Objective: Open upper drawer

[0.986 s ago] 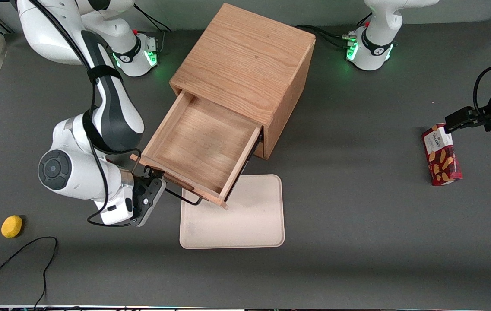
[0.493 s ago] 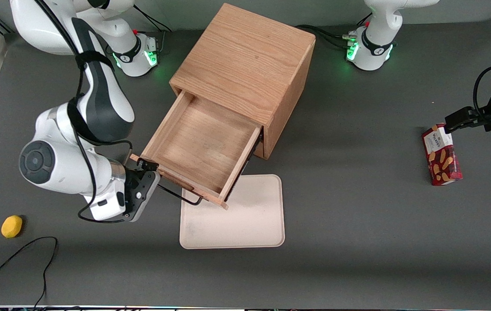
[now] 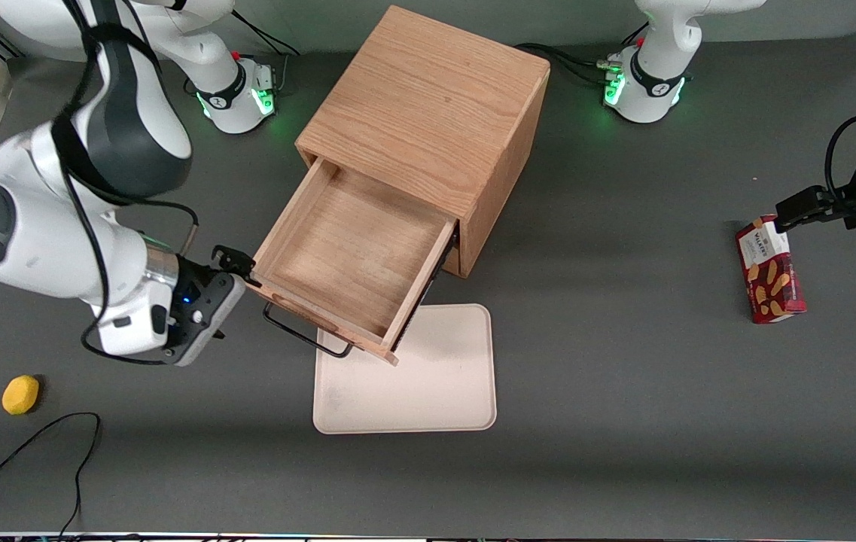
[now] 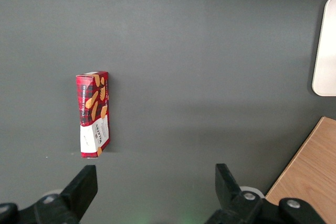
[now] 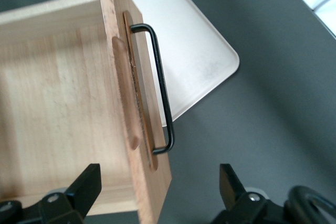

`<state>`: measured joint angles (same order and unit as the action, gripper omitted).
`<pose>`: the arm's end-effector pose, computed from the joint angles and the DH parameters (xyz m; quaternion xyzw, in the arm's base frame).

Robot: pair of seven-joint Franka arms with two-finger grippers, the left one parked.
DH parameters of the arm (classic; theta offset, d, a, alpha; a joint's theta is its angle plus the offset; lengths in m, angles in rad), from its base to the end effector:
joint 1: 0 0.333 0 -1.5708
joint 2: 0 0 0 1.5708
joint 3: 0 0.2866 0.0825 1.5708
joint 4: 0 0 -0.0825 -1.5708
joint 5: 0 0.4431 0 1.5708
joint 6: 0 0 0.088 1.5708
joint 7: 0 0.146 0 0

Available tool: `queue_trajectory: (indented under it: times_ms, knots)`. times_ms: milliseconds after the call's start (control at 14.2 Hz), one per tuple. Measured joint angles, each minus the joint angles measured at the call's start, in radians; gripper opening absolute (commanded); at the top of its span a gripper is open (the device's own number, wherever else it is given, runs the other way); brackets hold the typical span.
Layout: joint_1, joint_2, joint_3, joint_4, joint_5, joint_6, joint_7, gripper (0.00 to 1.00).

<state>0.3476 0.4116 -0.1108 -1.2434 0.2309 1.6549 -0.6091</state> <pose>0.6957 0.2133 0.4653 -0.9100 -0.4042 -0.0180 0.0910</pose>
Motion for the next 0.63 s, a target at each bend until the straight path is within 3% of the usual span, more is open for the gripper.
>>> queue_trajectory:
  times_ms: [282,634]
  knots:
    - [0.001,-0.094,0.001,-0.036,-0.045,-0.022,0.266,1.00]
    - [0.008,-0.248,0.002,-0.176,-0.069,-0.026,0.465,1.00]
